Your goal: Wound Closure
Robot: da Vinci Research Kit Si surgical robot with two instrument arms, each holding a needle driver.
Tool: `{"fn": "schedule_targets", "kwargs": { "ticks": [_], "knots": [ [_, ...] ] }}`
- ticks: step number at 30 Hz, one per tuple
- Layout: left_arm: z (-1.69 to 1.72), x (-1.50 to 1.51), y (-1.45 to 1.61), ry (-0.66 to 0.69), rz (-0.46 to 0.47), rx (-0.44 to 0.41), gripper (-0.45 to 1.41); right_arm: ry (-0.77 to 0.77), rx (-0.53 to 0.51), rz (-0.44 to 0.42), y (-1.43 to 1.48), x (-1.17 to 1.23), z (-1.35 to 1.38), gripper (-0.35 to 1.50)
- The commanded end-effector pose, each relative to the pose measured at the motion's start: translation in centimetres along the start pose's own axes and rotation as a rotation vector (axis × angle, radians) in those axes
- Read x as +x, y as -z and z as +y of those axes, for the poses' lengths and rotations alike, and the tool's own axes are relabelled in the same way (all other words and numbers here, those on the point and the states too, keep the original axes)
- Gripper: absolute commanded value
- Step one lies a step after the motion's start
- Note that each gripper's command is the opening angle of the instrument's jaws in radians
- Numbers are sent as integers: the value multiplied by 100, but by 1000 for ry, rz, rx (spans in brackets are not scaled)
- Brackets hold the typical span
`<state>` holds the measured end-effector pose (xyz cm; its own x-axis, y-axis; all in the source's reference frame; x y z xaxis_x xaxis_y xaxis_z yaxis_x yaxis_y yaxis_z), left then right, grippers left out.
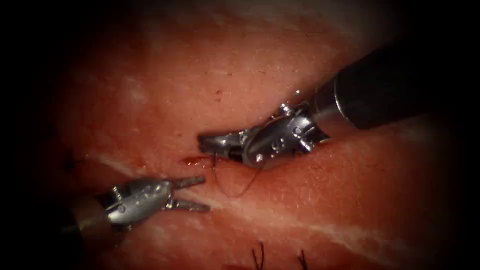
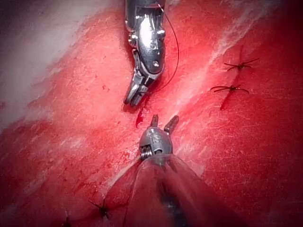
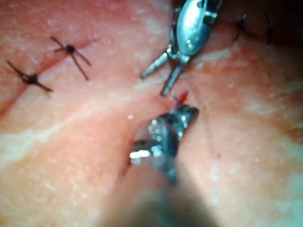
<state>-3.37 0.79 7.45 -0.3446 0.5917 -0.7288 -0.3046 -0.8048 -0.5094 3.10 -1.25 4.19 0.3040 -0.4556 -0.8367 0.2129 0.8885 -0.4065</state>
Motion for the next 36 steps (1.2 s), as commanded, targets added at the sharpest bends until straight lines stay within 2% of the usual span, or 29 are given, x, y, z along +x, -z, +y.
{"fn": "schedule_targets", "kwargs": {
  "ticks": [1, 12, 20, 26, 28, 36],
  "knots": [
    [3, -7, -10, 3, 0, -3, 12, -6, 3, 7, -9, -1, -1, -35],
    [3, -8, -9, 1, 0, -4, 14, 0, 32, 20, -11, -10, 22, -35],
    [2, -9, -10, 1, 0, -3, 14, 13, 139, 64, -14, -11, 42, -35],
    [2, -9, -9, 0, 0, -3, 14, -180, 154, 68, -18, -20, 46, -35],
    [2, -9, -9, 1, 0, -3, 14, -303, 132, 65, -17, -24, 47, -35],
    [2, -9, -10, 1, 0, -3, 14, -534, 69, 28, -22, -37, 51, -35]
  ]
}}
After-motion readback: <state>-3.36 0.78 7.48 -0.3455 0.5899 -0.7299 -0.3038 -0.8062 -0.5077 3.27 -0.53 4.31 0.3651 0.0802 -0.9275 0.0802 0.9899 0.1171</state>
